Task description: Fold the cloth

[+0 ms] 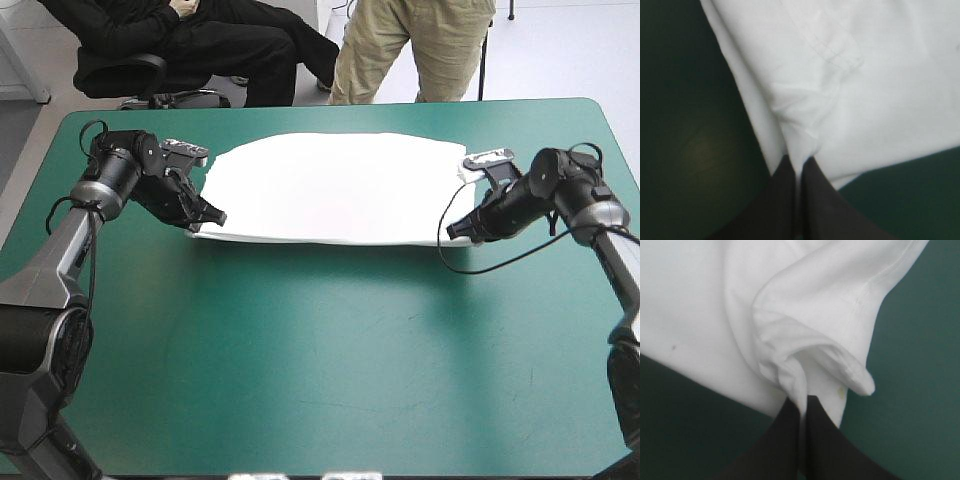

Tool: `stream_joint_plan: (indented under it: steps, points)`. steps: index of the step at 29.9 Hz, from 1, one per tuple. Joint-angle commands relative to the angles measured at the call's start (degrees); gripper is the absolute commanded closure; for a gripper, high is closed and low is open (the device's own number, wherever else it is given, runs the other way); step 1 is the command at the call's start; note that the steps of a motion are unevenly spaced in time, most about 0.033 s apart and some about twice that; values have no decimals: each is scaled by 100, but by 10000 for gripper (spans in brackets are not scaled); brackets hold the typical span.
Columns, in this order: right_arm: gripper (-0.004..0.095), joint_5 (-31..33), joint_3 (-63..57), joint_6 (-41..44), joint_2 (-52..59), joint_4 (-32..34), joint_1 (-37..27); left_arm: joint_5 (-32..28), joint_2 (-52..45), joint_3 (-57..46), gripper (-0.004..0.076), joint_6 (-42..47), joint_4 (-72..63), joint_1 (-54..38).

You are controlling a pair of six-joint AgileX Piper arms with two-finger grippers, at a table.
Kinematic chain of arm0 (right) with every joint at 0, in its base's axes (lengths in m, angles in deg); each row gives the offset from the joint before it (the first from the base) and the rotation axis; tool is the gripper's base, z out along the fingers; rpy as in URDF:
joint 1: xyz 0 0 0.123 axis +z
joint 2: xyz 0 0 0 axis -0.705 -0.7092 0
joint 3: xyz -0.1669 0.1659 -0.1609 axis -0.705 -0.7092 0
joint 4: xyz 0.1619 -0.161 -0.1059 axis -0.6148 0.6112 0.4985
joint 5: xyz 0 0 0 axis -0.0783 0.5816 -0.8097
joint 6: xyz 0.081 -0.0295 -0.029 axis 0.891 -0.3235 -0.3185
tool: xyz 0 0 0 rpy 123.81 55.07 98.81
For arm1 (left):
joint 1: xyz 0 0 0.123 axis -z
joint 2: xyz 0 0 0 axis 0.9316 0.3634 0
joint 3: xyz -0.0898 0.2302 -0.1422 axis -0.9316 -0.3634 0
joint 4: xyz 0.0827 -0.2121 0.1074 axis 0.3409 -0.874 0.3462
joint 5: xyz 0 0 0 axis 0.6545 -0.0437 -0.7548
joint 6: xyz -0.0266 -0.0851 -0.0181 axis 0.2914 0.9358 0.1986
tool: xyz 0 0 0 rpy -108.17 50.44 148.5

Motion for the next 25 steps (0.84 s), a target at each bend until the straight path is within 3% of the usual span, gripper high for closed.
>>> stream_joint_plan:
  steps: [1,15,25]
  points:
    - [919,-520,-643,-9,827,31,-64,9,-606,-162,741,-41,-195,-17]
    - [919,-818,-2912,107,2269,-144,-64,-955,-2477,-3206,741,23,-314,-17]
    - [921,-916,-3385,129,2554,-167,-64,-1222,-2700,-4223,741,23,-496,-17]
